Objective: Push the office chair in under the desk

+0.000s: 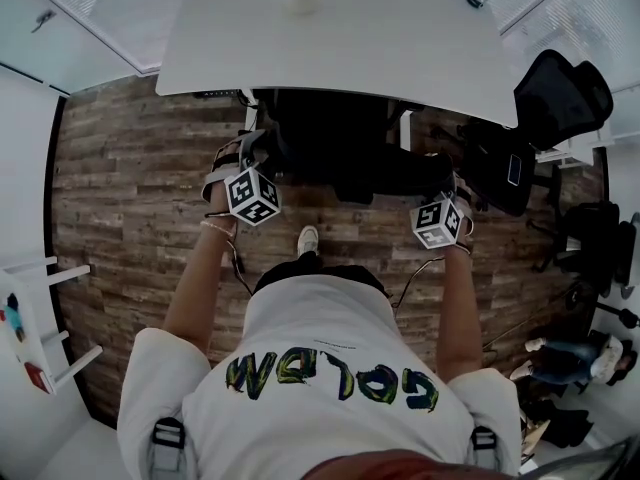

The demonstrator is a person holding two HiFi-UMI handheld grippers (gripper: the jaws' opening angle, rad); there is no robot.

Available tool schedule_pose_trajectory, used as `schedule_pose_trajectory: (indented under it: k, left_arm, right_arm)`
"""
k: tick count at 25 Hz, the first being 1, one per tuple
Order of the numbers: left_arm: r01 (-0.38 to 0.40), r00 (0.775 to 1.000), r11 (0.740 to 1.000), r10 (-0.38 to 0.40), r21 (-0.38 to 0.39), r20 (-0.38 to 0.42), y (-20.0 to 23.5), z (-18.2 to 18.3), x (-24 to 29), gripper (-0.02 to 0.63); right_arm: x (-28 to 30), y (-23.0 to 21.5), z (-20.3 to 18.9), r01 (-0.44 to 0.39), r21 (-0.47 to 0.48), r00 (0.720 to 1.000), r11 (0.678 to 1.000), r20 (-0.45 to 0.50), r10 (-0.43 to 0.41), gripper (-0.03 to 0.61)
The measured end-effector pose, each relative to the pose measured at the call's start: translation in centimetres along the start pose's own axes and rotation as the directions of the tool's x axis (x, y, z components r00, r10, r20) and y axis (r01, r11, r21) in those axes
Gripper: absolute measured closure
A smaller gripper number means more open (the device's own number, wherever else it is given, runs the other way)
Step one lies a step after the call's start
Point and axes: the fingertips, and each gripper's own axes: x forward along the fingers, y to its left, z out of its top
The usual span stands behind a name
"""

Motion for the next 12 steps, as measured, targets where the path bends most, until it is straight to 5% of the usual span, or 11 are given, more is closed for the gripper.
schedule_pose_trajectory:
  k: [12]
  left_arm:
    - [-0.009,0.999,1.0,0.008,-0.016,-0.044,4.5,1.1,4.4,0.356]
  right_arm:
    - [4.5,-4.1,1.9,-0.003,-0.011,0.999,1.0,0.039,0.003,0.357]
